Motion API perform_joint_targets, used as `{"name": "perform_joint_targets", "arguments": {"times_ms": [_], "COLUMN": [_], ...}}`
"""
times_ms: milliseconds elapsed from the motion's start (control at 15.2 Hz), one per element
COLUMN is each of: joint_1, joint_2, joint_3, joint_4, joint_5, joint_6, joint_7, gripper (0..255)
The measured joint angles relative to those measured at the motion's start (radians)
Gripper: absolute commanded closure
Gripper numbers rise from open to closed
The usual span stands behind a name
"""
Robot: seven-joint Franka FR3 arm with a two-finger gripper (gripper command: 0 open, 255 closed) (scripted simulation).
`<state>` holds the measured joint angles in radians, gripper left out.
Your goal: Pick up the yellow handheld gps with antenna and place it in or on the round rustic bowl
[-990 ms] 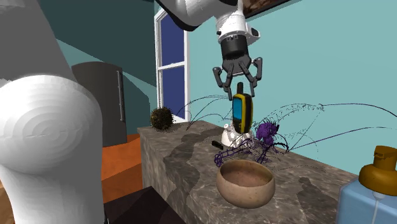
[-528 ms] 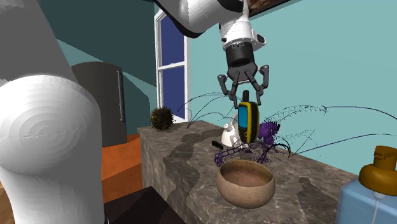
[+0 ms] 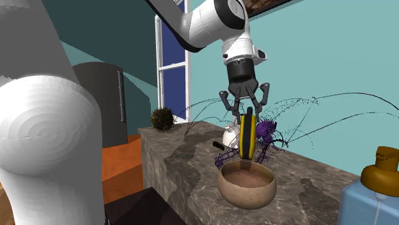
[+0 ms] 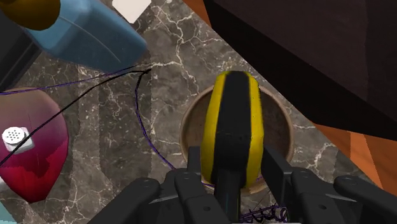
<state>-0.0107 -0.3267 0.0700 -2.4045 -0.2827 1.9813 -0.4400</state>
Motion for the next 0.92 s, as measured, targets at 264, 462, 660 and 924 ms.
{"name": "perform_joint_targets", "arguments": {"times_ms": [264, 462, 660, 924], "joint_1": [-0.002, -0.005, -0.005, -0.005], "joint_2": [0.022, 0.046, 0.051, 0.051], "joint_3": [0.001, 0.000, 0.001, 0.001], "joint_4": [-0.036, -0.059, -0.067, -0.068], "joint_5": [-0.009, -0.019, -0.021, -0.021], "joint_6": [0.056, 0.101, 0.113, 0.115], "joint_7": [0.018, 0.032, 0.038, 0.038], "gripper": [255, 255, 255, 255]}}
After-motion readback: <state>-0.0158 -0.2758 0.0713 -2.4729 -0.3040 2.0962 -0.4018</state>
